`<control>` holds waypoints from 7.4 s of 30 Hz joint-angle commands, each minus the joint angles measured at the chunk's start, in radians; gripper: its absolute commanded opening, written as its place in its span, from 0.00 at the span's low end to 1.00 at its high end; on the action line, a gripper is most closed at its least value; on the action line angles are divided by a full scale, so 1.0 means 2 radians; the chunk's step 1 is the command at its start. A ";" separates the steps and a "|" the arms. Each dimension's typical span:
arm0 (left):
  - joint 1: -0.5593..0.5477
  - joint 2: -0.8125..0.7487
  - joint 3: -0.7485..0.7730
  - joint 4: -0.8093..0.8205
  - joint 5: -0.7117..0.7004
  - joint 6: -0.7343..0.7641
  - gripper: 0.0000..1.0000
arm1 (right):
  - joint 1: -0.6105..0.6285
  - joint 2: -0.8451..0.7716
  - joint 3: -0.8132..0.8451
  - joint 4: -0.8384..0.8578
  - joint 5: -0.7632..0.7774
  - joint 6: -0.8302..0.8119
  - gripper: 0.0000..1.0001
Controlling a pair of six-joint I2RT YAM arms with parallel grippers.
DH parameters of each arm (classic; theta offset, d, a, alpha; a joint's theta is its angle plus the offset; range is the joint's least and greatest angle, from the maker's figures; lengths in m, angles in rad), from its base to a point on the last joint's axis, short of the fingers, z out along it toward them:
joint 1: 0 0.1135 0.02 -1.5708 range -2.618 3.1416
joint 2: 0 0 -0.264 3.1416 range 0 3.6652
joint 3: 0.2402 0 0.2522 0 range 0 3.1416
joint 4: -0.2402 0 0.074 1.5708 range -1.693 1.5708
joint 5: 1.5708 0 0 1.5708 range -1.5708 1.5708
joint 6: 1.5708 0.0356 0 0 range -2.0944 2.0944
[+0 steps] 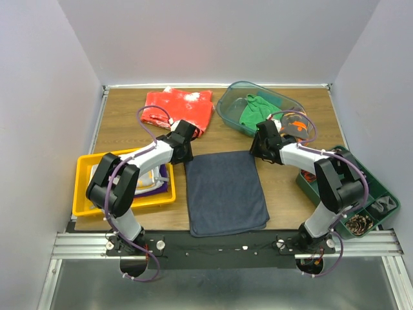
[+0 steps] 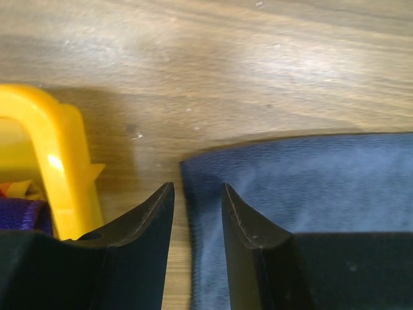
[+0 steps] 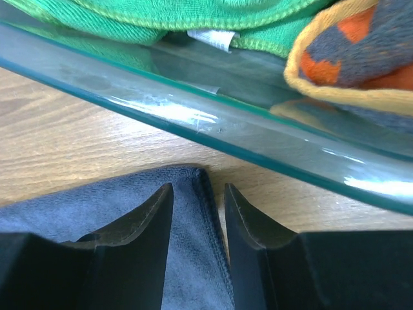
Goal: Fold and stack the towels
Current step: Fold the towel at the center of the board, then pick up the towel from the center of the board.
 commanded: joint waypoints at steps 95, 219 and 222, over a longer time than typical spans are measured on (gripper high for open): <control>-0.161 -0.255 -0.242 0.010 -0.029 -0.155 0.41 | 0.054 -0.309 -0.216 -0.127 -0.059 0.145 0.49; -0.163 -0.282 -0.289 0.001 -0.054 -0.132 0.63 | 0.104 -0.233 -0.198 -0.100 -0.018 0.121 0.66; -0.172 -0.262 -0.298 0.027 -0.042 -0.139 0.56 | 0.120 -0.220 -0.193 -0.119 0.003 0.126 0.62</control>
